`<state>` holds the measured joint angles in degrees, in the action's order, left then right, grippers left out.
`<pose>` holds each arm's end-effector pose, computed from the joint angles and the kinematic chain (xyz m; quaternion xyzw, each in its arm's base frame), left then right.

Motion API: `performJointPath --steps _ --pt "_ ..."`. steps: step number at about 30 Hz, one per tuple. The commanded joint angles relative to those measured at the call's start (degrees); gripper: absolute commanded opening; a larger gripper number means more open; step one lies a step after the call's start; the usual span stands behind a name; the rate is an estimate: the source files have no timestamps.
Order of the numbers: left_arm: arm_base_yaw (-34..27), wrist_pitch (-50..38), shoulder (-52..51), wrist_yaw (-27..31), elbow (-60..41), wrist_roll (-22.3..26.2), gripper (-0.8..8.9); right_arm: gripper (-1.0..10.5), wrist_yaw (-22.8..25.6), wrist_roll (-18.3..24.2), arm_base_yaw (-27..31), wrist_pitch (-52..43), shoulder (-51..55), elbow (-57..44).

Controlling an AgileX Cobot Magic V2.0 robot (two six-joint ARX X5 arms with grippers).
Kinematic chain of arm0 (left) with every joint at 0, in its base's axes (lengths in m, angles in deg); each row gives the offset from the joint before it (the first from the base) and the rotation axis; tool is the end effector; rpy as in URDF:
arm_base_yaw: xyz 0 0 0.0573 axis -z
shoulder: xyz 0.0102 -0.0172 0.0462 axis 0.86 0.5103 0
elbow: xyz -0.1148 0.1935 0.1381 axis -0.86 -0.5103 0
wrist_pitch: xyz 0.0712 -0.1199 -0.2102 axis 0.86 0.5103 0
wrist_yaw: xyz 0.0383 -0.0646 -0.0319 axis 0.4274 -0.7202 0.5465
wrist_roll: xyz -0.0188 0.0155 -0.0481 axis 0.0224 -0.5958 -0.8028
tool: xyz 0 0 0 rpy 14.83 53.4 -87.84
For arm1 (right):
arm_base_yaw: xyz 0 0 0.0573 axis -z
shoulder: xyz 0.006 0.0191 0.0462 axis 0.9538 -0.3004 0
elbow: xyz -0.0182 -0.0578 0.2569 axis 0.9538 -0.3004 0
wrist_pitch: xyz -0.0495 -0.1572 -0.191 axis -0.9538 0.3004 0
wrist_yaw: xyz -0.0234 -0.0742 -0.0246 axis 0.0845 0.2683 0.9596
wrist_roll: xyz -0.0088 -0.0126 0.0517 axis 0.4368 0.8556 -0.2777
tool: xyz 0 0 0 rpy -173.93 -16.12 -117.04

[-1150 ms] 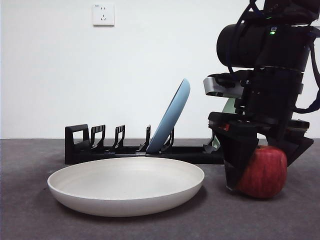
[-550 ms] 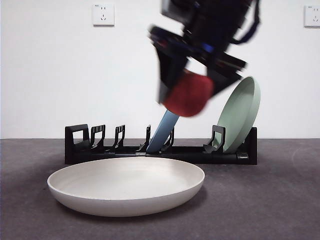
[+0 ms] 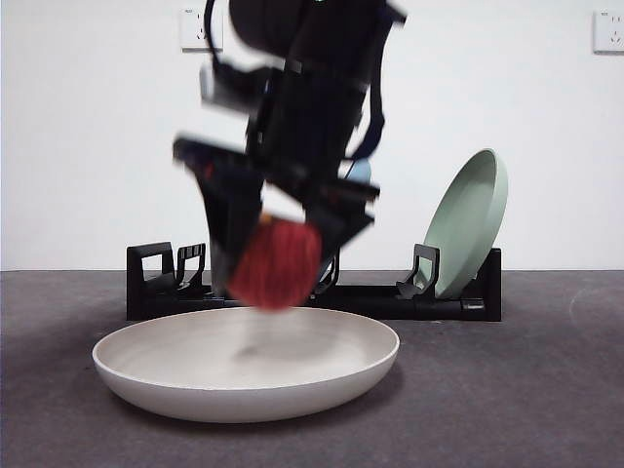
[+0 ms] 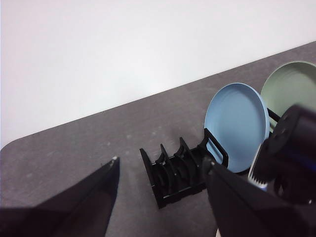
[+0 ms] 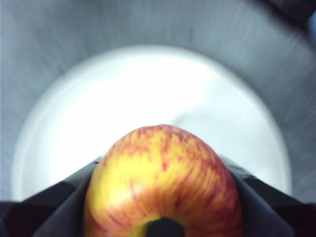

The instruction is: Take the yellow plate from the plate rack,put the plate on the table,take the apple from the table,put the apple in the plate

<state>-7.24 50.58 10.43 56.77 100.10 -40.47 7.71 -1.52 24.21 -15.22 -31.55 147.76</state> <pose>0.0887 -0.0834 0.3908 0.0937 0.1090 -0.1000 0.9846 0.2575 0.2902 0.2030 -0.1803 0.5072 0.3337 0.7739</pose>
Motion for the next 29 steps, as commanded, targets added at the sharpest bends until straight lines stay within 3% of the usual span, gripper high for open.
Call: performJointPath --steps 1,8,13,17,29 --pt "-0.17 0.57 -0.17 0.20 -0.24 0.61 2.83 -0.1 -0.07 0.35 -0.35 0.17 -2.84 0.24" --pt "-0.17 1.73 -0.17 0.20 -0.22 0.59 2.83 0.1 -0.07 0.44 -0.85 0.42 -5.53 0.22" --pt "-0.17 2.69 -0.17 0.17 -0.22 0.57 2.83 2.9 -0.02 0.39 -1.01 0.63 -5.53 0.24" --pt "-0.17 3.17 -0.17 0.17 -0.22 0.57 2.83 4.2 -0.04 0.26 -1.01 0.63 -5.53 0.24" --pt "-0.15 3.13 0.94 0.11 -0.22 0.15 2.83 4.2 -0.02 0.26 -1.01 0.70 -4.46 0.31"
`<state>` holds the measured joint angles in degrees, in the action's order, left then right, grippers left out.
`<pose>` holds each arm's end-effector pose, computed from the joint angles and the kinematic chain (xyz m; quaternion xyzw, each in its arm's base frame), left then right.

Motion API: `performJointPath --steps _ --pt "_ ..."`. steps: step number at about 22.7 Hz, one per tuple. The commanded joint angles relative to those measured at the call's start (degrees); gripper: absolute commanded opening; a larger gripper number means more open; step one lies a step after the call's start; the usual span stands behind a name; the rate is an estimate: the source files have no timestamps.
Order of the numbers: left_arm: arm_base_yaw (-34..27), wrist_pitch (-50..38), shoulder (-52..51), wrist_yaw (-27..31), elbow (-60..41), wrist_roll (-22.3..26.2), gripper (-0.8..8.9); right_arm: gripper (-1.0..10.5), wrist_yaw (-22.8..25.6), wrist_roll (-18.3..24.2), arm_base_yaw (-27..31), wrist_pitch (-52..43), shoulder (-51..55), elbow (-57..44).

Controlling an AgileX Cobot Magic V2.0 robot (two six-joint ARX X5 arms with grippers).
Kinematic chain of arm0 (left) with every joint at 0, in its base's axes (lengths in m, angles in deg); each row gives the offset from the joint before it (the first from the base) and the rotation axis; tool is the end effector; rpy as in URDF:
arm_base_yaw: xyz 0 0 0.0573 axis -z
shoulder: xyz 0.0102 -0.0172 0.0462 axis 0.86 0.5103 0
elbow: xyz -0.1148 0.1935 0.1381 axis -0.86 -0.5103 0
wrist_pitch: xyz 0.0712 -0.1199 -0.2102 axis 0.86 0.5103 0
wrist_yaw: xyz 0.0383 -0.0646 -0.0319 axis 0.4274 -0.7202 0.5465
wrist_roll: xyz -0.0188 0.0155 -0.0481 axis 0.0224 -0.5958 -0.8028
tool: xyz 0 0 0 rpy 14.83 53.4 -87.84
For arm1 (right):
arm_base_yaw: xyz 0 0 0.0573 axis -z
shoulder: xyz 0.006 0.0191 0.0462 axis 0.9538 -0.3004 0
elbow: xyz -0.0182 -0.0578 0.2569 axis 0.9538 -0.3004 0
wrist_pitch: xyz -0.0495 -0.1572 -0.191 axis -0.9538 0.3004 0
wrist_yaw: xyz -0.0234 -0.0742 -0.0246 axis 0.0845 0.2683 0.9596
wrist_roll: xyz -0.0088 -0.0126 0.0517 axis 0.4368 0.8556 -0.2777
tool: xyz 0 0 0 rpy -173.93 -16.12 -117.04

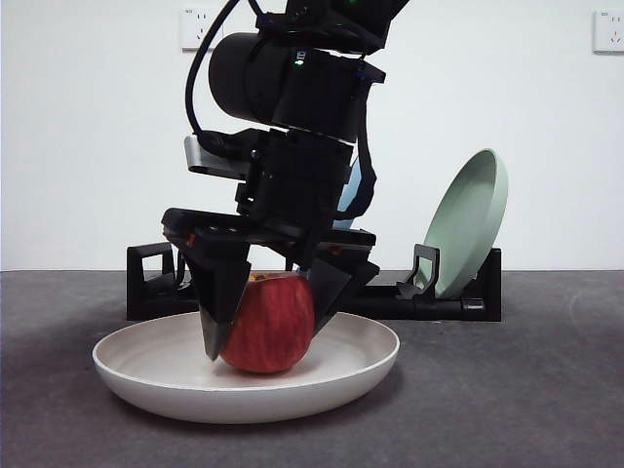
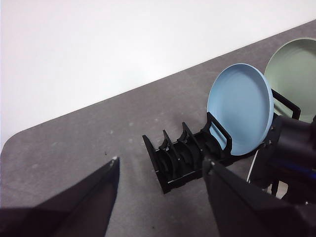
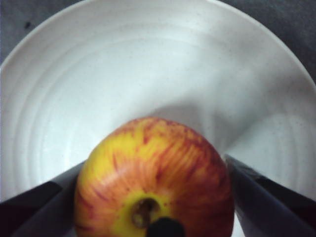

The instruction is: Take the yellow plate from the plate rack,put the plate on the table,take the apple from the table,put the apple in the plate

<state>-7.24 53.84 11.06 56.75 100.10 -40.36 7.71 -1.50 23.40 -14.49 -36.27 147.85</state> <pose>0.0896 -0.0845 0.3849 0.1189 0.1320 -0.0993 0.9791 0.2573 0.2984 0.1724 -0.2007 0.5409 0.3266 0.7487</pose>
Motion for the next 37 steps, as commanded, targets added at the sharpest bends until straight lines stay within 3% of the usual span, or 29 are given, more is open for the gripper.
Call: performJointPath --steps 1,13,21,24,25,26,32,37 --pt "-0.15 -0.13 0.50 0.11 -0.22 0.02 2.83 4.2 -0.02 0.24 -0.20 0.02 0.70 0.28" --pt "-0.17 -0.61 3.56 0.02 -0.22 0.02 2.83 4.1 0.22 0.66 0.44 0.79 9.97 1.03" --pt "-0.17 -3.76 5.31 -1.33 -0.22 0.13 2.80 4.0 0.39 5.11 3.58 3.28 21.70 1.03" --pt "-0.17 -4.37 6.43 -4.85 -0.24 0.59 2.16 1.9 0.39 6.43 5.84 5.81 26.45 1.03" --pt "-0.20 -4.63 7.10 -6.67 -0.24 1.14 0.88 0.2 0.37 7.50 7.19 7.13 28.79 1.03" --pt "-0.24 -5.16 7.80 -8.02 -0.22 2.43 -0.23 -0.1 0.44 8.28 8.35 8.20 30.67 1.03" --pt "-5.09 -7.48 12.57 -10.84 -0.24 6.86 -0.09 -0.1 0.35 8.28 17.09 11.67 38.86 1.01" --pt "-19.54 -7.39 12.61 -26.77 -0.37 6.82 -0.09 -0.1 0.15 7.93 21.70 11.04 43.60 -0.39"
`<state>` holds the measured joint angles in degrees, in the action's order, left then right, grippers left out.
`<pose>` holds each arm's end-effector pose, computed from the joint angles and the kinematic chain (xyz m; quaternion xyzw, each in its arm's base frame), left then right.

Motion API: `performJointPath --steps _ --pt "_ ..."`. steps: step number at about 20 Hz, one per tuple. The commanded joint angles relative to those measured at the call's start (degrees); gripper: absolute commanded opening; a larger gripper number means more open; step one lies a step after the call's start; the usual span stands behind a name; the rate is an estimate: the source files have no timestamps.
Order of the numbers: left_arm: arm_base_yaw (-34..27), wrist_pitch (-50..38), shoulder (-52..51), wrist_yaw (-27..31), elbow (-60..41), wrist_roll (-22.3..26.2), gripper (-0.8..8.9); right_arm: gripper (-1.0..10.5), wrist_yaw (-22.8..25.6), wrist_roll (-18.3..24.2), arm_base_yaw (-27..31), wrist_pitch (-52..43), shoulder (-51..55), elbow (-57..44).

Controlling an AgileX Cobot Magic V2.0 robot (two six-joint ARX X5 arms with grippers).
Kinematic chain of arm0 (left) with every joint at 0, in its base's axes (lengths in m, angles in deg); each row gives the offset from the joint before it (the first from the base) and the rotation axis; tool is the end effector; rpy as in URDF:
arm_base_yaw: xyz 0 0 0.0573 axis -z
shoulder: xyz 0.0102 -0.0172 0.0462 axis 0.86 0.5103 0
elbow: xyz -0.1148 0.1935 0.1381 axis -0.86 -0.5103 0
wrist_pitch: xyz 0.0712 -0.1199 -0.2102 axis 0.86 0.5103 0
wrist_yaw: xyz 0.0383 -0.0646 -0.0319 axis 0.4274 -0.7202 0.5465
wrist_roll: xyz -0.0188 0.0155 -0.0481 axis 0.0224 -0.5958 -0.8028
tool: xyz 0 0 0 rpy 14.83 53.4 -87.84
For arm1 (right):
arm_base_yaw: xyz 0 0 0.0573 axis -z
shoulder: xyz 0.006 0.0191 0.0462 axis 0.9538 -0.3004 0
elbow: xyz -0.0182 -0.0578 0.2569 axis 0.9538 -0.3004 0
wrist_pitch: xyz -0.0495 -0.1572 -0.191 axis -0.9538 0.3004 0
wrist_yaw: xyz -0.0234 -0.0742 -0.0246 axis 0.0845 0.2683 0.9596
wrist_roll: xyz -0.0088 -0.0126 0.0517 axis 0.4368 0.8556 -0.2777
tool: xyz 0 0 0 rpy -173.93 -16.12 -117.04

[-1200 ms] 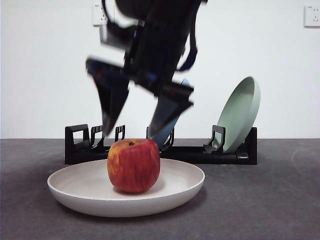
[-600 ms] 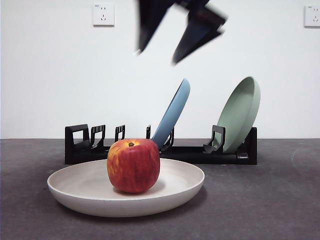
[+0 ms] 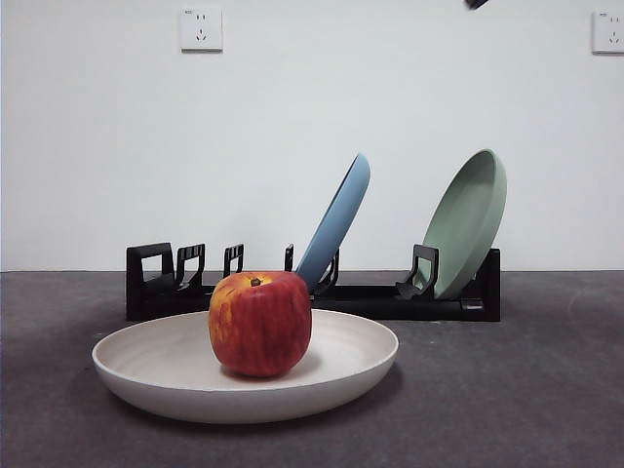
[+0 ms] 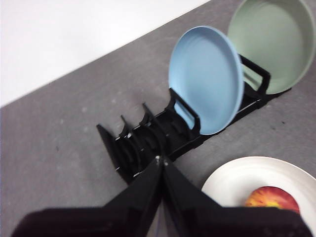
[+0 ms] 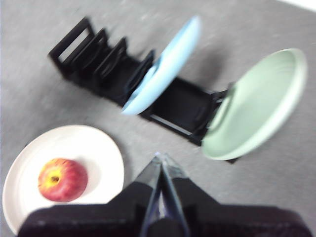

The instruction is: Take the yellow plate from the plate rack,put the plate on the table,take the apple from the table,put the apple in the plate

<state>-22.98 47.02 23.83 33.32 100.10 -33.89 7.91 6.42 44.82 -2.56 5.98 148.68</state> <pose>0.1595 -0.1069 0.3620 0.1443 0.2069 -0.1732 0.9520 0.2111 0.1115 0.3938 -0.1006 0.3195 0.2442 0.9100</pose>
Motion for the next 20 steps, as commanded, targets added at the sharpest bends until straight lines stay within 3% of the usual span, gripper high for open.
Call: performJointPath --steps 1,4,7,10,13,20 --pt "-6.34 -0.57 -0.20 -5.60 -0.37 -0.02 -0.09 -0.1 -0.04 -0.22 0.33 -1.97 2.71 -2.54" --pt "-12.41 0.70 -1.18 -11.17 -0.46 -0.26 -0.09 -0.1 0.04 -1.99 0.33 -8.61 9.29 -11.13" --pt "-13.99 0.31 -4.50 -11.21 -3.43 -0.85 -0.09 -0.1 0.35 -4.24 0.33 -15.96 16.59 -22.71" --pt "-13.99 -3.32 -11.54 -10.80 -11.93 -4.81 -0.09 -0.1 4.55 -6.21 0.31 -20.31 23.34 -33.46" --pt "-13.99 -6.29 -20.20 -10.49 -22.62 -9.18 -0.09 -0.1 4.81 -8.17 0.26 -23.26 29.79 -41.83" --pt "-13.94 -5.31 -27.32 -9.57 -27.39 -10.58 -0.03 0.0 6.12 -8.13 0.26 -23.37 32.87 -44.65"
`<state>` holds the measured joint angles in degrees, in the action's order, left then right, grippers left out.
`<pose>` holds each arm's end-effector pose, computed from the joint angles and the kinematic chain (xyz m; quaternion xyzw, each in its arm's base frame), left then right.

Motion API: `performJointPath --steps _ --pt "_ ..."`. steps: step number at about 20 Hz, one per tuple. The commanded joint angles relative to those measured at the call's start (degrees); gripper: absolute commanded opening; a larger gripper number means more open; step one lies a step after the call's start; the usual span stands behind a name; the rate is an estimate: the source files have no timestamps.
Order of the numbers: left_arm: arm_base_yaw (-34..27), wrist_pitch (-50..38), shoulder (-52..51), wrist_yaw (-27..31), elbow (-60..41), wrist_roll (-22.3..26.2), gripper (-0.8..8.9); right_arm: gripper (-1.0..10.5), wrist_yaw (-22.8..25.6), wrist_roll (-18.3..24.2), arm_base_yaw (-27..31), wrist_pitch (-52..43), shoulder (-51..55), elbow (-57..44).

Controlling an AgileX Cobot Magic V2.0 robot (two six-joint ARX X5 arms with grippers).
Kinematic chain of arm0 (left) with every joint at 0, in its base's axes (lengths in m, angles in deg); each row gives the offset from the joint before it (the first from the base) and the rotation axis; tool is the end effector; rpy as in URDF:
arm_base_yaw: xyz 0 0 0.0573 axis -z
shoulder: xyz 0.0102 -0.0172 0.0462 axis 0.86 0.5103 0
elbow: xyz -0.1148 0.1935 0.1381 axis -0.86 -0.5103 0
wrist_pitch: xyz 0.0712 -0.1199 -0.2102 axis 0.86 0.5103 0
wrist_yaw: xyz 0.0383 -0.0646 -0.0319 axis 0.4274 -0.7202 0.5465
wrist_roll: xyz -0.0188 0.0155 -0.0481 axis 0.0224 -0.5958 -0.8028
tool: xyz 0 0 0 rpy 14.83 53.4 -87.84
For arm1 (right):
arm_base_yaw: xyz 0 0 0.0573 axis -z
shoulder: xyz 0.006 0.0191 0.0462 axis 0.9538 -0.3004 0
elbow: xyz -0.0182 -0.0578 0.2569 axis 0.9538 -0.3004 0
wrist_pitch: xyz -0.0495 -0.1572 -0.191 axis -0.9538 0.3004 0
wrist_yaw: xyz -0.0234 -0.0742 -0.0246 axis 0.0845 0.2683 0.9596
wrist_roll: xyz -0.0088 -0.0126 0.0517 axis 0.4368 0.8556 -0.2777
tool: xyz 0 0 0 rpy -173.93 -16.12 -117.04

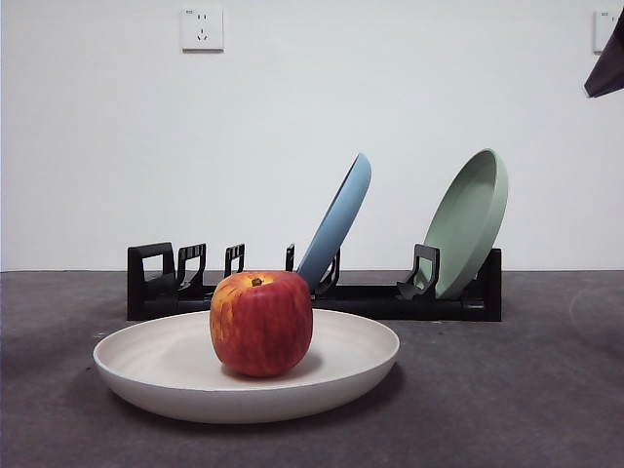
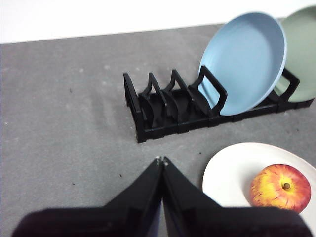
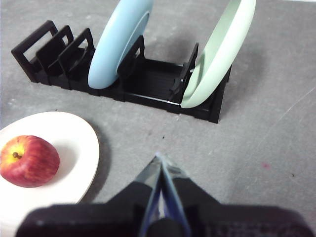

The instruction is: Take the yellow plate from the plate rack,put the plate on the table,take the apple from the table,put the apple in the plate

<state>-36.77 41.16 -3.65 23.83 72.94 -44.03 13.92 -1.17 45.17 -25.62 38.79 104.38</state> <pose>0.1060 -0.0400 0.2786 0.0000 0.1860 -0.1215 0.9750 0.1289 0.0640 0.2752 -0.0278 0.2362 0.1811 0.9543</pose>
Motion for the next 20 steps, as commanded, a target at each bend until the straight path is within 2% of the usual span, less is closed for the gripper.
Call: performJointPath --steps 1,13,14,18,20 --pt "-0.15 0.66 0.48 -0.07 -0.22 -0.44 -0.03 0.0 0.11 -0.55 -0.09 -0.28 0.09 -0.33" --pt "-0.20 0.81 2.21 -0.04 -0.22 -0.35 -0.03 0.0 0.13 -0.52 -0.07 -0.28 0.09 -0.33" --pt "-0.52 1.86 0.92 0.26 -0.22 1.38 -0.03 0.0 0.13 -0.52 -0.07 -0.26 0.07 -0.33" --pt "-4.46 3.69 -3.74 0.13 -0.22 1.84 -0.03 0.0 0.15 -0.52 -0.07 -0.28 0.09 -0.33" --pt "-8.48 0.02 -5.18 0.13 -0.31 1.84 -0.03 0.0 0.13 -0.52 -0.07 -0.28 0.09 -0.33"
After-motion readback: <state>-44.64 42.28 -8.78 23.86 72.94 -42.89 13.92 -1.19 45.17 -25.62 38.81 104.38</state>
